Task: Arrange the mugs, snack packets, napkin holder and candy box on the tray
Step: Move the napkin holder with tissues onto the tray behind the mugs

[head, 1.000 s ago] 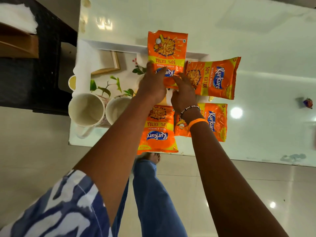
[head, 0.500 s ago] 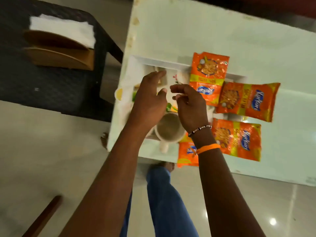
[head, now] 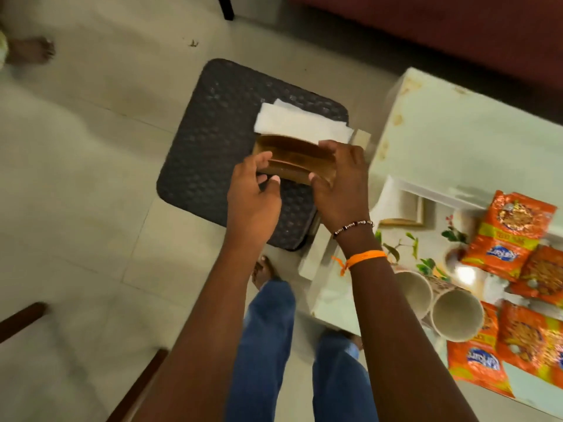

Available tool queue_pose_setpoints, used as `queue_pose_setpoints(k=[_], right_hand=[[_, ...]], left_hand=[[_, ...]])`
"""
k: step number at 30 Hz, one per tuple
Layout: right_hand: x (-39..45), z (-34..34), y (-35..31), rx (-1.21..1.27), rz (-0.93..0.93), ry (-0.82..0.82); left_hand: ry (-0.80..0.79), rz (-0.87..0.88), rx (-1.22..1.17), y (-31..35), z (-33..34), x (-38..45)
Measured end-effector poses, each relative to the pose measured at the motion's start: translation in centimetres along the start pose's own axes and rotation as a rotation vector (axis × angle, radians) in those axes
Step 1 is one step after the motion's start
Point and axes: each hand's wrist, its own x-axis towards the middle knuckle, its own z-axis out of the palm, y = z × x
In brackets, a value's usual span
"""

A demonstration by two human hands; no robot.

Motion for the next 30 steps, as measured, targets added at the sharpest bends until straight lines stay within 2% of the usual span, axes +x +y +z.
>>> queue_pose_setpoints(k=[5,9,13,17,20,26,30], right_hand=[[2.2,2.4,0.0,-0.291,-0.046,-0.026],[1.8,1.9,0.3,-0.309,-0.072,-0.007],[-0.6,-0.6,1.6,-0.252,-0.087,0.035],[-4.2,-5.1,4.9,-0.225,-0.08,0.082],[-6.7,-8.6,8.4,-0.203,0.013,0.107],[-9.0,-13.5,14.7,-0.185,0.145,0.093],[-9.0,-15.0,17.5,-0.212,0.157,0.03]], left_hand=[[-0.044,-0.036,0.052,-1.2,-2.2,3.1],[-0.078,-0.049,0.141,-1.7,-2.4,3.8],[-0.078,0.019,0.139,-1.2,-1.8,2.6],[-0.168,0.119,0.086,-0.6,0.5,-0.5],[-0.255,0.149,0.071,-0.5,3.6,-3.1],[-0.427,0.115,0.128,-0.8,10.3,-7.4],[-0.448,0.064,0.161,-1.1,13.6,-9.3]])
